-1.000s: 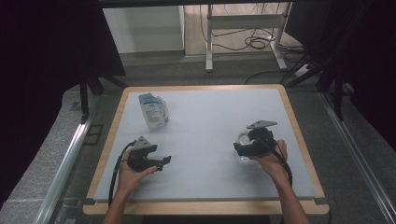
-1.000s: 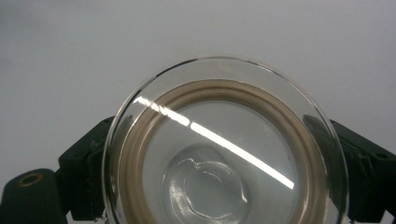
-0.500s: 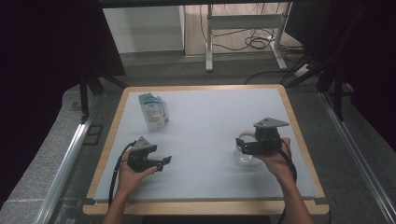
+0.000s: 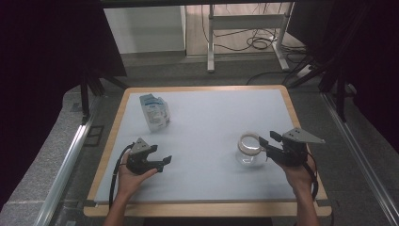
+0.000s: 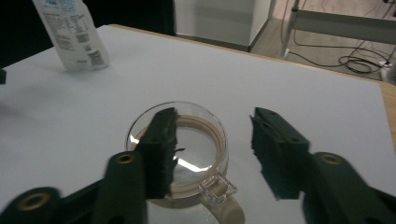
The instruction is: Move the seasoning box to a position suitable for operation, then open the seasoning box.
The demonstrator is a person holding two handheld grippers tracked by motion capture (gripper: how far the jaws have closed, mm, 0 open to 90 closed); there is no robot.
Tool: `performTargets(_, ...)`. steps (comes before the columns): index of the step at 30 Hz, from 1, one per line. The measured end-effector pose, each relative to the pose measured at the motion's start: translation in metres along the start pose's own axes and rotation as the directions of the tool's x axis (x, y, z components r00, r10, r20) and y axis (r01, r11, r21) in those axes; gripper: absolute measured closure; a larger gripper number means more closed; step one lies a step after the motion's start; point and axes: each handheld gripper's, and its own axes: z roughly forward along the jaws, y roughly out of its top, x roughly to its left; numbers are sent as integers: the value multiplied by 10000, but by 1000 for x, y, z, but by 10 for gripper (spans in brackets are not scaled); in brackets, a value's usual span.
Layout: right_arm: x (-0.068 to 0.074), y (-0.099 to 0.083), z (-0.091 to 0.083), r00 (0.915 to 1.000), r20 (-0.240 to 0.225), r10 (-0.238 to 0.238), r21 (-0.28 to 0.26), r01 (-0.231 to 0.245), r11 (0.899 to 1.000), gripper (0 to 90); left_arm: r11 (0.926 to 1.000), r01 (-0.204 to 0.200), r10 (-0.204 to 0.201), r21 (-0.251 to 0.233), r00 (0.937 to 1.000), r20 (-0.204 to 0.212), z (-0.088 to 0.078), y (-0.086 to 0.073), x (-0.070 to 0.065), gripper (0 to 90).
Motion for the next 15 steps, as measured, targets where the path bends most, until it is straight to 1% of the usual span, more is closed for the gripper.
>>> performTargets(1,-4,-3,0,9999,-26,122,12,-122,9999,640,10000,-11,11,-29,10000,47,0,0,-2,235)
performTargets(2,-7,-4,1,9998,-46,192,32,-192,9998,680,10000,-11,11,-29,10000,47,0,0,-2,238)
performTargets(4,-13,-9,2,9994,-104,325,129,-324,9994,789,9999,-67,68,-75,9999,105,1,1,-5,251)
performTargets(5,-16,-11,3,9989,-170,438,191,-435,9989,830,9999,-84,85,-86,9999,140,2,2,-6,259)
performTargets(6,-16,-11,3,9989,-170,438,191,-435,9989,830,9999,-84,85,-86,9999,140,2,2,-6,272)
performTargets(7,-23,-16,4,9976,-341,595,347,-583,9977,884,9999,-51,53,-141,9999,163,2,3,-7,287)
performTargets(9,-25,-18,6,9971,-413,646,477,-626,9969,892,9998,27,-21,-221,9997,253,5,6,-12,312)
performTargets(11,-25,-20,6,9970,-473,620,572,-593,9966,894,9996,-5,14,-273,9994,343,8,10,-16,343)
performTargets(12,-25,-21,7,9973,-476,552,615,-522,9967,895,9996,-5,14,-273,9994,343,8,10,-16,361)
performTargets(13,-24,-21,7,9974,-485,539,630,-508,9967,895,9995,-82,96,-302,9989,454,12,16,-22,376)
performTargets(15,-22,-22,6,9977,-521,428,580,-398,9975,895,9994,-220,235,-270,9980,588,17,23,-28,411)
